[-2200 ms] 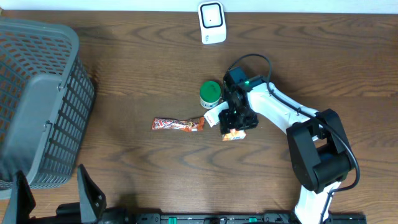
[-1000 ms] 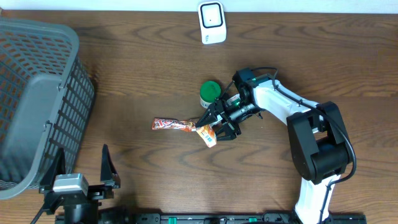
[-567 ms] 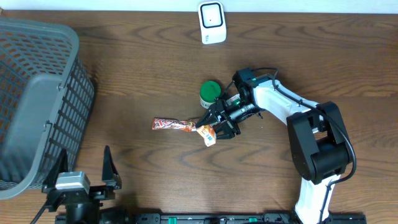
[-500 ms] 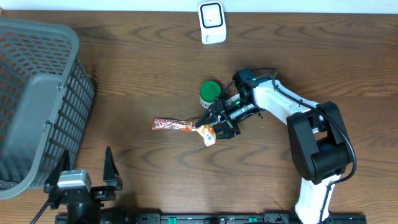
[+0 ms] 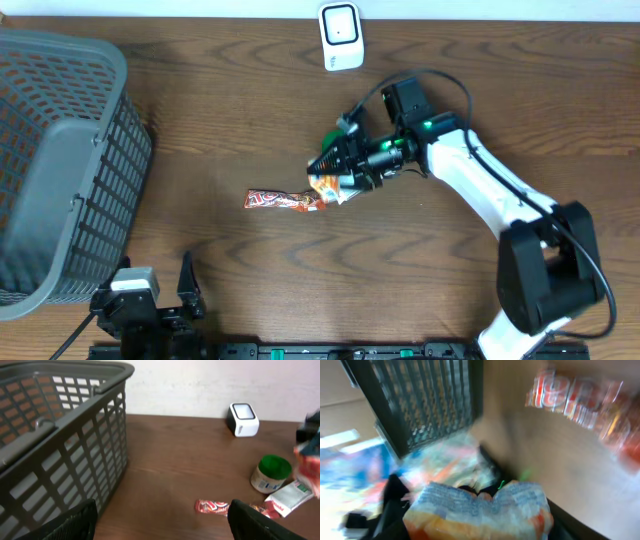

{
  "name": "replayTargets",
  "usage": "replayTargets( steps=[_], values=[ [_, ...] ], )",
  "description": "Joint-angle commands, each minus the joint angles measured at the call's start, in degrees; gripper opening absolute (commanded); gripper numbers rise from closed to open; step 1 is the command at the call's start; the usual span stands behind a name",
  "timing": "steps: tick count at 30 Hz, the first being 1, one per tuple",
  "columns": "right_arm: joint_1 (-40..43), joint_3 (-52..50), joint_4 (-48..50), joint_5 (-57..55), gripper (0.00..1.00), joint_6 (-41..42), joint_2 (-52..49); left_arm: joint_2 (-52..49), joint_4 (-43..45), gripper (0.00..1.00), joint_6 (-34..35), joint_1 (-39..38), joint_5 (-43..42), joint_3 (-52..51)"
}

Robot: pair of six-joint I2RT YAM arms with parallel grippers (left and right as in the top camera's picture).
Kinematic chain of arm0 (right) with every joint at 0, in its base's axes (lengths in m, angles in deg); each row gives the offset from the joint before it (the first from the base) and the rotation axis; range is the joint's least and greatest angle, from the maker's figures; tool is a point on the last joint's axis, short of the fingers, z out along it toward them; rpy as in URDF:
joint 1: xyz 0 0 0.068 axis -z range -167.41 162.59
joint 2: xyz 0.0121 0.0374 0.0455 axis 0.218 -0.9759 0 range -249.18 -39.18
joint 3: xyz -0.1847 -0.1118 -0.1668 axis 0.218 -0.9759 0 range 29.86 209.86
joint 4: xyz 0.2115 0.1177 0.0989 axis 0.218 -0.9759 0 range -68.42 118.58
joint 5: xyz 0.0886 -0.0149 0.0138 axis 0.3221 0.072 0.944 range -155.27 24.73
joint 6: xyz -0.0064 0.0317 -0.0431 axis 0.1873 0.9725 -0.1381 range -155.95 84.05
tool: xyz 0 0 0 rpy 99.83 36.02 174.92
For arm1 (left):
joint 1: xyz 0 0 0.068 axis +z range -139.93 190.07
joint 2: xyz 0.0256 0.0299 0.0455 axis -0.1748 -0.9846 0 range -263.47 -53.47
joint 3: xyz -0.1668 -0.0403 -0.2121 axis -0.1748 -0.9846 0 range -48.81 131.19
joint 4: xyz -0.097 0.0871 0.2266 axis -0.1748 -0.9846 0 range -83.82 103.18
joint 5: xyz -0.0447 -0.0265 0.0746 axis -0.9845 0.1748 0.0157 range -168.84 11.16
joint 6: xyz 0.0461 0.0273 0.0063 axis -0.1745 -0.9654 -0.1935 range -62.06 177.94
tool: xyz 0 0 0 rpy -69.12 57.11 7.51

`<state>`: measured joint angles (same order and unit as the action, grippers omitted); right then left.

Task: Scan the item barcode
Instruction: 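Carry the Kleenex pack with the right gripper to the white scanner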

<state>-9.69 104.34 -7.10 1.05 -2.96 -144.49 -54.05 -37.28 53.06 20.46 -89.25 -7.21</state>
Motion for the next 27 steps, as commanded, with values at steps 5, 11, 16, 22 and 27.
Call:
replayTargets(
  steps=[5, 11, 16, 22, 27],
  values=[
    [0.22, 0.98, 11.63, -23.37, 0.62, -6.75, 8.5, 0.37, -2.67, 0.84, 0.04, -0.2, -0.33, 0.11],
    [0.22, 1.01, 21.07, -37.03, 0.68, -10.03, 8.87, 0.35, -2.67, 0.84, 0.04, -0.2, -0.33, 0.11],
    [0.22, 1.01, 28.09, -54.45, 0.66, -13.4, 8.17, 0.35, -2.69, 0.84, 0.04, -0.2, -0.33, 0.11],
    [0.22, 1.01, 38.25, -61.26, 0.65, -13.81, 5.7, 0.35, -2.69, 0.84, 0.04, -0.2, -0.33, 0.11],
    [0.22, 1.01, 50.56, -65.88, 0.67, -15.52, 0.35, 0.35, -2.69, 0.84, 0.04, -0.2, -0.33, 0.11]
  ],
)
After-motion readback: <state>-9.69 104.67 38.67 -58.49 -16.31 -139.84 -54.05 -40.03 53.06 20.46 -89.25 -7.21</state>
